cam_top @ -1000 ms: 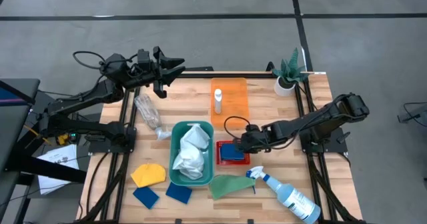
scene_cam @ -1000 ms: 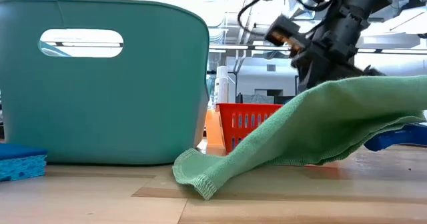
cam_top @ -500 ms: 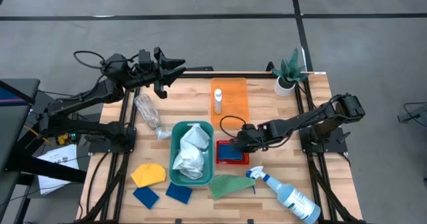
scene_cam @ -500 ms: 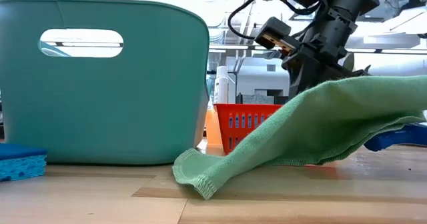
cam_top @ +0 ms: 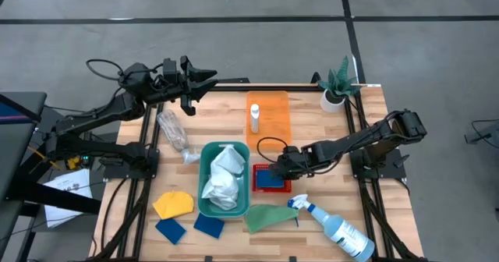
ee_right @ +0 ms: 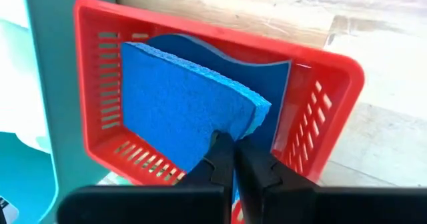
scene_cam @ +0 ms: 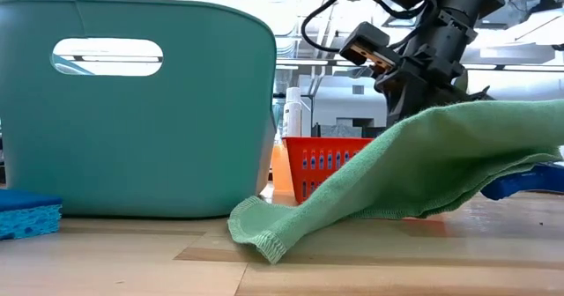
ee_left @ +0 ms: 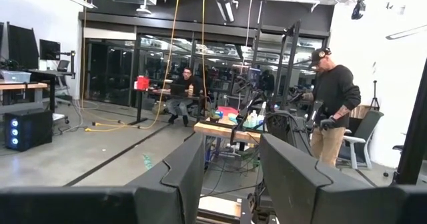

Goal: Pick & Place Kitchen Items
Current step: Put the blue sponge into the red bin, then put the blue spray bottle into the orange bin

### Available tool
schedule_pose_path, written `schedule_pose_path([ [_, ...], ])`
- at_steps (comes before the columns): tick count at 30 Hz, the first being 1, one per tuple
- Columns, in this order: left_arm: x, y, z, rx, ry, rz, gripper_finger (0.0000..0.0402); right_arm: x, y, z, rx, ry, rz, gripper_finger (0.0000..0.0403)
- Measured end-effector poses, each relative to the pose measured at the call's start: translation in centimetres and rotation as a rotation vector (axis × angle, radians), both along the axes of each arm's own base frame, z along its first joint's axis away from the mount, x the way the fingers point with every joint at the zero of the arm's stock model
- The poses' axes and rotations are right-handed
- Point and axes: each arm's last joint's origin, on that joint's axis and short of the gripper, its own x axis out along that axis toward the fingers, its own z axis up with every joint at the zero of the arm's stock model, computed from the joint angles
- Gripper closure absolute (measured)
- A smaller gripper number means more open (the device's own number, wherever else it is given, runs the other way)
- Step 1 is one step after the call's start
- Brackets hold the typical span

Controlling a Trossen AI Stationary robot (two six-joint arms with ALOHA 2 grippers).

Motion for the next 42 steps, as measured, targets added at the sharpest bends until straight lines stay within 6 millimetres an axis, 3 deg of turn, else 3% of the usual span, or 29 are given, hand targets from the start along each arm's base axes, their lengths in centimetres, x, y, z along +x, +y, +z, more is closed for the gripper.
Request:
schedule_pose_path([
  [6, 0.0, 0.0, 0.0, 0.000, 0.000, 0.000, 0.0262, 0.0, 0.0, 0.0, -0.006, 0.002, 0.004, 0.0398],
  [33, 0.0, 0.0, 0.0, -0.002, 0.003, 0.000, 0.0262, -0.4, -0.2, -0.1, -0.056, 0.038, -0.001, 0.0295],
  [42, 0.0, 0.0, -0.2, -0.009, 0.021, 0.000, 0.0262, -1.6, 0.7, 1.4, -0.212, -0.019, -0.025, 0.0295],
])
